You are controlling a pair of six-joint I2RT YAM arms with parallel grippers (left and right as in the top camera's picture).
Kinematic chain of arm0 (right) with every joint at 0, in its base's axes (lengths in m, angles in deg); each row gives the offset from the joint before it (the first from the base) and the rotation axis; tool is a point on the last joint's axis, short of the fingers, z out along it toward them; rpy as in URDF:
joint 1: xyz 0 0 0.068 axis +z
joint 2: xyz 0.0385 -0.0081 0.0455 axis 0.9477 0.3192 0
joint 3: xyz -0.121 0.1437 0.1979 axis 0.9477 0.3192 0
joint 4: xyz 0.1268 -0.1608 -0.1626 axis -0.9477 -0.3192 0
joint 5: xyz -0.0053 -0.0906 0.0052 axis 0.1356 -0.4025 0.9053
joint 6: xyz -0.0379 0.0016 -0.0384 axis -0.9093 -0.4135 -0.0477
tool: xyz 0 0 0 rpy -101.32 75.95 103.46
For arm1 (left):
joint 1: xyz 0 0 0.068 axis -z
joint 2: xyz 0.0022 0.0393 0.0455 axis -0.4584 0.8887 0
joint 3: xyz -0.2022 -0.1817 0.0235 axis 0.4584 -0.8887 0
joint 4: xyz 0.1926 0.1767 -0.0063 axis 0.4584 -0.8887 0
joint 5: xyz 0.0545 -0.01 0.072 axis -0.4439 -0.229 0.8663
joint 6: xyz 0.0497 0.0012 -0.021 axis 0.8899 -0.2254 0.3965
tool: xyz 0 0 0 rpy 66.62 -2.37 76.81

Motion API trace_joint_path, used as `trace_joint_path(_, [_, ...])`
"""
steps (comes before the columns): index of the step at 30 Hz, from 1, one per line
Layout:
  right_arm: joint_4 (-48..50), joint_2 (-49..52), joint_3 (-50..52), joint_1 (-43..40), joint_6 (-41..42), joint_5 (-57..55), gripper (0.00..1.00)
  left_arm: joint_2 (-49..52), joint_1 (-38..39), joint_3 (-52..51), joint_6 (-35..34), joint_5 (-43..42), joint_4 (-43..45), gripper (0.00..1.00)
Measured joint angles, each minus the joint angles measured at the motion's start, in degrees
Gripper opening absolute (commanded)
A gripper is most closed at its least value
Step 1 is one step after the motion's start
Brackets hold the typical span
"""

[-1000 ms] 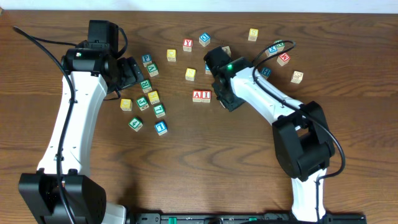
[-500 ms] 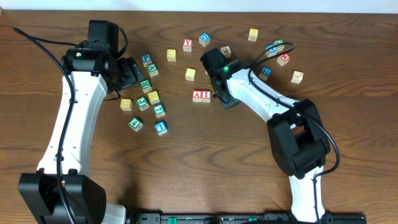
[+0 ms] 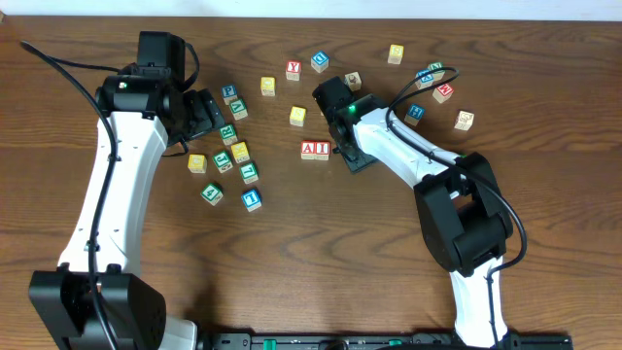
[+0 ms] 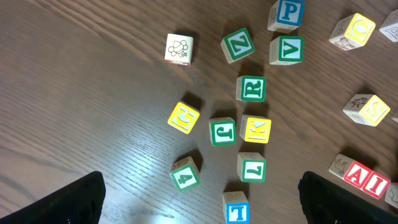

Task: Spell out AI2
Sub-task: 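Lower the 2 block beside the I block and release it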

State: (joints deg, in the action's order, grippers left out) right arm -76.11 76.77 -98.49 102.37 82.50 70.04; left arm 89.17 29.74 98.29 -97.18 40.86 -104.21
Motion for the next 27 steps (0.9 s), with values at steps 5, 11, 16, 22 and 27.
trace_joint_path(5, [0.0,-1.1,0.0,0.0,-3.8,-2.5,0.66,0.0,0.0,0.0,0.0,0.0,0.0,0.98])
trace_joint_path(11, [0.7,-7.4,0.0,-0.9,-15.9,-5.6,0.63,0.0,0.0,0.0,0.0,0.0,0.0,0.98])
trace_joint_path(16, [2.1,-10.1,0.0,-2.8,-31.6,-3.1,0.21,0.0,0.0,0.0,0.0,0.0,0.0,0.98])
trace_joint_path(22, [3.1,-7.8,0.0,-5.6,-47.3,6.3,0.01,0.0,0.0,0.0,0.0,0.0,0.0,0.98])
trace_joint_path(27, [1.2,-5.2,0.0,-7.4,-53.9,10.4,0.01,0.0,0.0,0.0,0.0,0.0,0.0,0.98])
